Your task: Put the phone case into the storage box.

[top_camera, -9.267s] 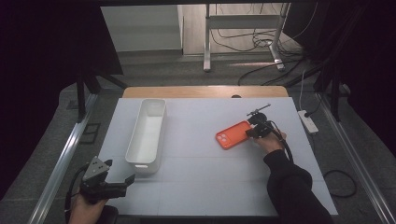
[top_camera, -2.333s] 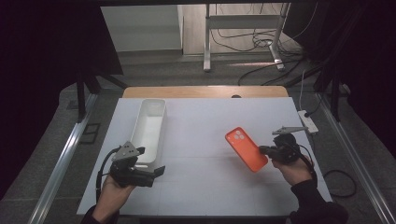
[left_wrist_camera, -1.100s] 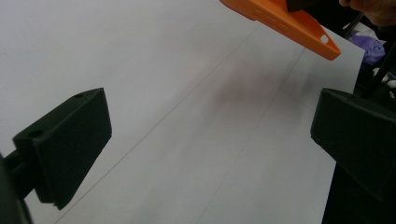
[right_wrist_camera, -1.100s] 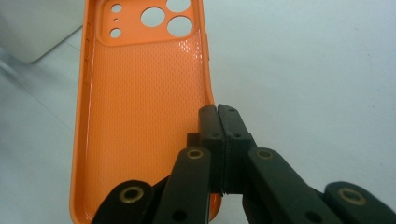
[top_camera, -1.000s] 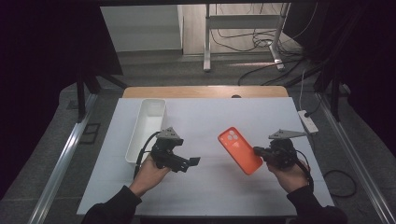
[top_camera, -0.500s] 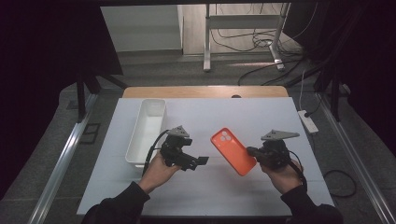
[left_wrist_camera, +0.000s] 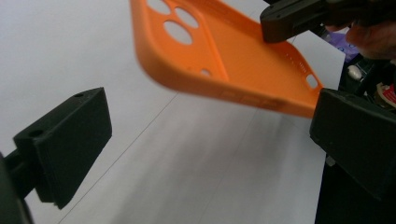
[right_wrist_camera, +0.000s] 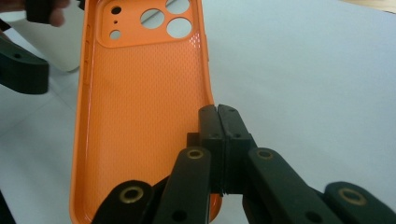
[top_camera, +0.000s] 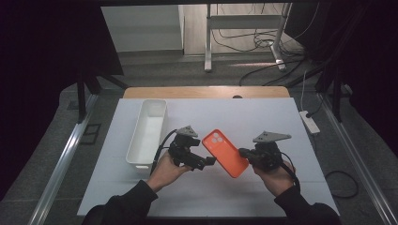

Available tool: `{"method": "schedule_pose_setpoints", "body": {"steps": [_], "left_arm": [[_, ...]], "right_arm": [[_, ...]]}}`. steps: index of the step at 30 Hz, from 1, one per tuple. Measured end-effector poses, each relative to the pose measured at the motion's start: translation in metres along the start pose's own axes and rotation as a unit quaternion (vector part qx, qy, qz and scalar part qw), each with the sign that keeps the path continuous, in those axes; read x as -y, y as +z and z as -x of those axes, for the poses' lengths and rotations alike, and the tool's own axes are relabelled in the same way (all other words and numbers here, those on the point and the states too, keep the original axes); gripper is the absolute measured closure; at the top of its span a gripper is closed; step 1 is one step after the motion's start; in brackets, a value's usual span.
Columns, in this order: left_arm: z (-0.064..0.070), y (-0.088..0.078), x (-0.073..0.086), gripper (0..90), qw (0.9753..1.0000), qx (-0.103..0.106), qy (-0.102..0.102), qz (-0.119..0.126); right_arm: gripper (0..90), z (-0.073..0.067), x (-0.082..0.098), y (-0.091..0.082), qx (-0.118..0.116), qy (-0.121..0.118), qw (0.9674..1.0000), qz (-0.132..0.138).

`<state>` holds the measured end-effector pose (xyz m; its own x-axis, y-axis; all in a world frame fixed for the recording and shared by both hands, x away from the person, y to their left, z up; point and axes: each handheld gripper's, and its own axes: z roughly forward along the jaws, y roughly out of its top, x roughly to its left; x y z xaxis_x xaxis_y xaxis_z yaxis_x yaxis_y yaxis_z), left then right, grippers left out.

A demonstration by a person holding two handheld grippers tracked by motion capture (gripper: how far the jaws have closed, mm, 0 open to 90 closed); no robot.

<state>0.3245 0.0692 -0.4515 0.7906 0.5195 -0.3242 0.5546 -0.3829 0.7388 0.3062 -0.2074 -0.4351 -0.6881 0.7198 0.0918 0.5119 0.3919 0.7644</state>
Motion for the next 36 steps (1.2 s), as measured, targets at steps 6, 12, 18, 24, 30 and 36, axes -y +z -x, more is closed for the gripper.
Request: {"method": "schedule_pose_setpoints", "body": {"steps": [6,12,18,24,30,36], "left_arm": [[-0.003,0.003,0.001,0.0,0.9998,0.015,-0.012,0.0],[-0.002,0.005,0.001,4.0,0.9998,0.017,-0.013,0.002],[-0.003,0.006,0.001,5.9,0.9994,0.021,-0.028,0.0],[-0.003,0.005,0.002,19.8,0.9991,0.025,-0.035,0.003],[-0.007,0.004,0.004,36.9,0.9968,0.051,-0.062,0.008],[-0.011,0.002,0.006,56.9,0.9918,0.085,-0.093,0.023]], "right_arm": [[89.3,-0.009,-0.002,0.004,-0.007,-0.005,0.9999,0.007],[89.2,-0.016,-0.004,0.008,-0.013,-0.015,0.9997,0.012],[89.2,-0.021,-0.004,0.009,-0.016,-0.02,0.9995,0.016],[89.2,-0.025,-0.005,0.01,-0.013,-0.028,0.9993,0.022],[89.2,-0.027,-0.004,0.009,-0.008,-0.033,0.999,0.03],[89.1,-0.027,-0.004,0.011,-0.006,-0.034,0.999,0.027]]}}
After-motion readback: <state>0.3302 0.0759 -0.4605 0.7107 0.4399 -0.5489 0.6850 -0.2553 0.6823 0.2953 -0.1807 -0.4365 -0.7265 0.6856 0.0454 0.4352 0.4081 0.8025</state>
